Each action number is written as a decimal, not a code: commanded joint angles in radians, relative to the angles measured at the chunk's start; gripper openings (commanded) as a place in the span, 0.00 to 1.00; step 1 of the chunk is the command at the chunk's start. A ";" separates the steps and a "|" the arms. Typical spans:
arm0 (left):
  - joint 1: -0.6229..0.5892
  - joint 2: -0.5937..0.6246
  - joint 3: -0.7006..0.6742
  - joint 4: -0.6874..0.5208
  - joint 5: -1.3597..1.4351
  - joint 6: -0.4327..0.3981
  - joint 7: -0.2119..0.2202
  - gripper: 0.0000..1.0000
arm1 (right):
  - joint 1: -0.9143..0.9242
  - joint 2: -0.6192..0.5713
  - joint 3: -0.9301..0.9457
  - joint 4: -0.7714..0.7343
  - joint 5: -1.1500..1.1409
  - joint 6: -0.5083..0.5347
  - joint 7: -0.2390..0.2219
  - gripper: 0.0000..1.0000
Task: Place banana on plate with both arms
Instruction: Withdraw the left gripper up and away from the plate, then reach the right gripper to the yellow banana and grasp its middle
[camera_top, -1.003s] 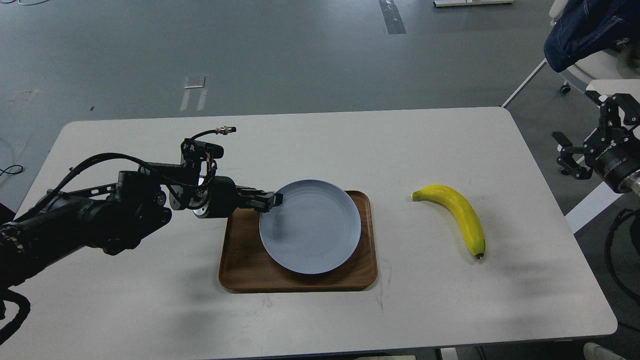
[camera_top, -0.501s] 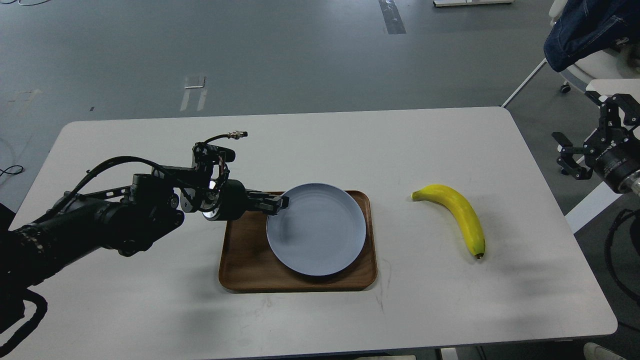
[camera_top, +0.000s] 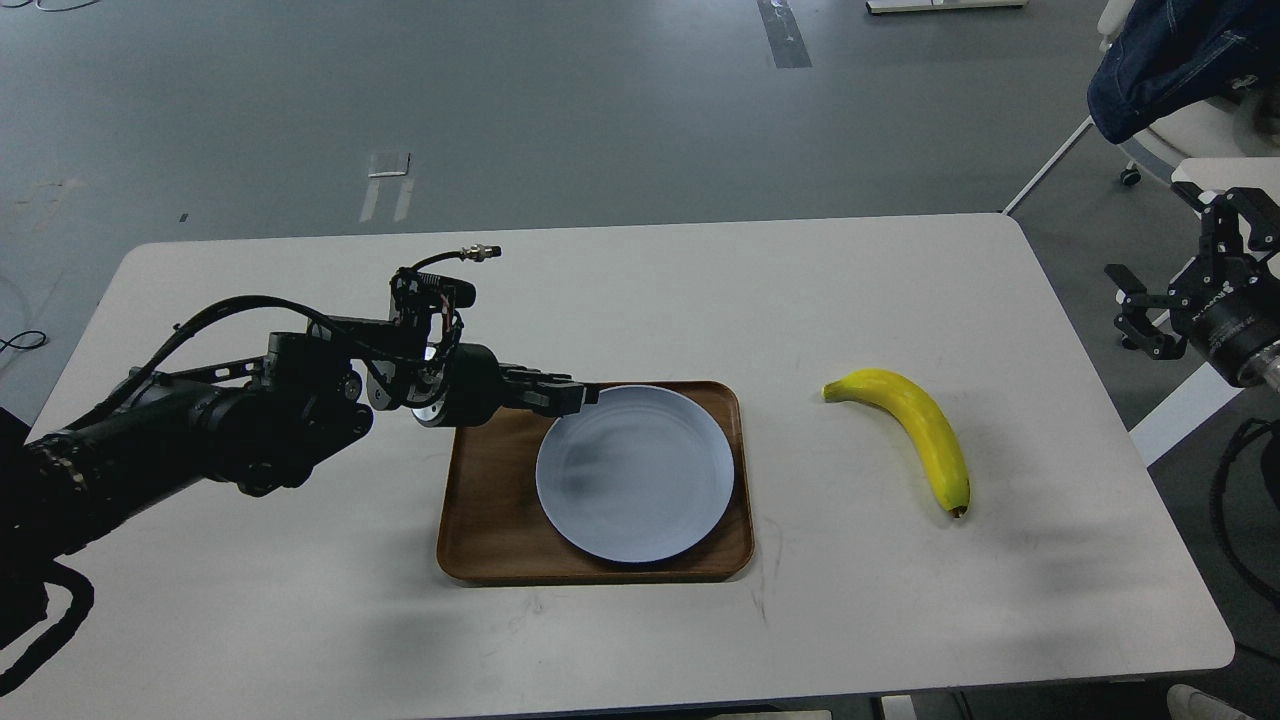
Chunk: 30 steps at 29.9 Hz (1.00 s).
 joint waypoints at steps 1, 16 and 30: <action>-0.032 0.029 -0.021 -0.005 -0.224 0.008 -0.018 0.98 | 0.002 0.001 0.000 0.000 0.000 0.000 0.000 1.00; 0.345 0.268 -0.583 -0.103 -1.097 -0.158 -0.018 0.98 | -0.008 0.007 0.000 -0.001 0.000 0.000 0.000 1.00; 0.456 0.265 -0.671 -0.085 -1.097 -0.158 -0.018 0.98 | 0.129 0.001 -0.080 0.000 -0.567 0.000 0.000 1.00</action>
